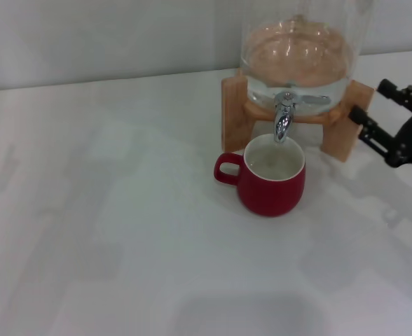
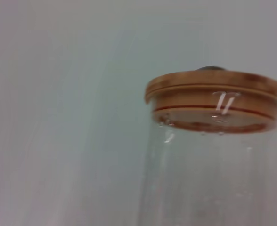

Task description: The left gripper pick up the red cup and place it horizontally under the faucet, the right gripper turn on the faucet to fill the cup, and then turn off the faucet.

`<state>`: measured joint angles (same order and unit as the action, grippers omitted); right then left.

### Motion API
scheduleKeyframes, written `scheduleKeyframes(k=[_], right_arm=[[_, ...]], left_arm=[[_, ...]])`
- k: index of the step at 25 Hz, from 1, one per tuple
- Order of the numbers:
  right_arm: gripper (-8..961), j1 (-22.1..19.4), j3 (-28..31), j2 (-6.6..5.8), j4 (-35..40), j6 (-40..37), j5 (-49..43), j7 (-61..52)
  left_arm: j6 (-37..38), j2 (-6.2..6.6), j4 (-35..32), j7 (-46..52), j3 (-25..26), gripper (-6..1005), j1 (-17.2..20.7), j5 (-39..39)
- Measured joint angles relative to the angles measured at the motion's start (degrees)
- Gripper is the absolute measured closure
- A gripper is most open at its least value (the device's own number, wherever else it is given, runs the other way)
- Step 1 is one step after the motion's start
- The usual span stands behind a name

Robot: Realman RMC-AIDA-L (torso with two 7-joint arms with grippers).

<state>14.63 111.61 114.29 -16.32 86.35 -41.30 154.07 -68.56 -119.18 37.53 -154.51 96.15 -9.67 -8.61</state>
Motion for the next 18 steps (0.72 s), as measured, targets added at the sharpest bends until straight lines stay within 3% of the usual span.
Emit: scheduleKeyframes(k=[12,18], right_arm=[[343,-1.77,10.62,-0.72,0.42,-0.07,0.0,1.75],[343,-1.9,16.73,-0.02,0.58,-0.64,-0.01,2.78]], left_arm=[[0.0,0.0,-0.01,0.0,0.01,146,-0.04,0.0],[1.03,0.0,-0.27,-0.13,0.43,146,-0.96,0.0]])
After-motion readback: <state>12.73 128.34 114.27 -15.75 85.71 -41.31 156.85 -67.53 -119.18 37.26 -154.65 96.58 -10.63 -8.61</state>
